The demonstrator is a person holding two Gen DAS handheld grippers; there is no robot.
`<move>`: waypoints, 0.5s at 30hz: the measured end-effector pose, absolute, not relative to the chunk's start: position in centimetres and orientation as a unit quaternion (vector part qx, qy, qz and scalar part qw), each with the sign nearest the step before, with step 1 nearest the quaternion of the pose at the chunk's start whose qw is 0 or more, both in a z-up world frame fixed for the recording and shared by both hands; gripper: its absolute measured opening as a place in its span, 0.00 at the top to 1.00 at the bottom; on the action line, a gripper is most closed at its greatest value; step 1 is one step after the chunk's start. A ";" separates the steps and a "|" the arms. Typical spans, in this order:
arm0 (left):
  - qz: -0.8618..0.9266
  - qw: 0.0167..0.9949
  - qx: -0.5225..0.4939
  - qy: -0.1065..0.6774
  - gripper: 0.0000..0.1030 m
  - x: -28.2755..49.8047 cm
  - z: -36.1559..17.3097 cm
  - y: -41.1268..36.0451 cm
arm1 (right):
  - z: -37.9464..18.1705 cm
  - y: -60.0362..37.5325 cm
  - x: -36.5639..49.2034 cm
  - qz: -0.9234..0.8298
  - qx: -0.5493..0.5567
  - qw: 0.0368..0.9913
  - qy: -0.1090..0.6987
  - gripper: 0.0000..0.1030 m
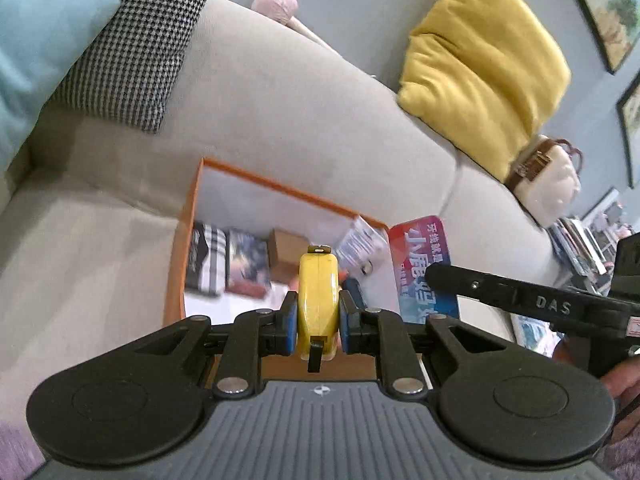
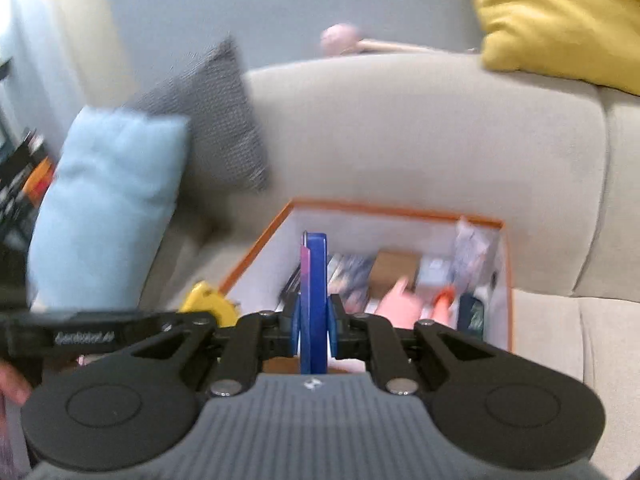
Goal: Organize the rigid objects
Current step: 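Carry the tape measure and blue tin over the orange box with both tools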
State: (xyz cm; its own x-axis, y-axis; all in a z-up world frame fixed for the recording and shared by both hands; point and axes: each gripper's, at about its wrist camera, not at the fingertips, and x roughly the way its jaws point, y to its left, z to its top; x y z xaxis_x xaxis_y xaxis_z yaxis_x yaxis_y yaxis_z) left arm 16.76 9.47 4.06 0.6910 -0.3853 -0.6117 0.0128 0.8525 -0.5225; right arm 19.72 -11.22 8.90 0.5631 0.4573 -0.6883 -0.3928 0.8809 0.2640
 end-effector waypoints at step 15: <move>-0.095 0.837 -0.161 0.515 0.79 26.7 -2.0 8.3 | -4.8 -5.7 29.9 0.175 0.086 0.771 0.607 0.87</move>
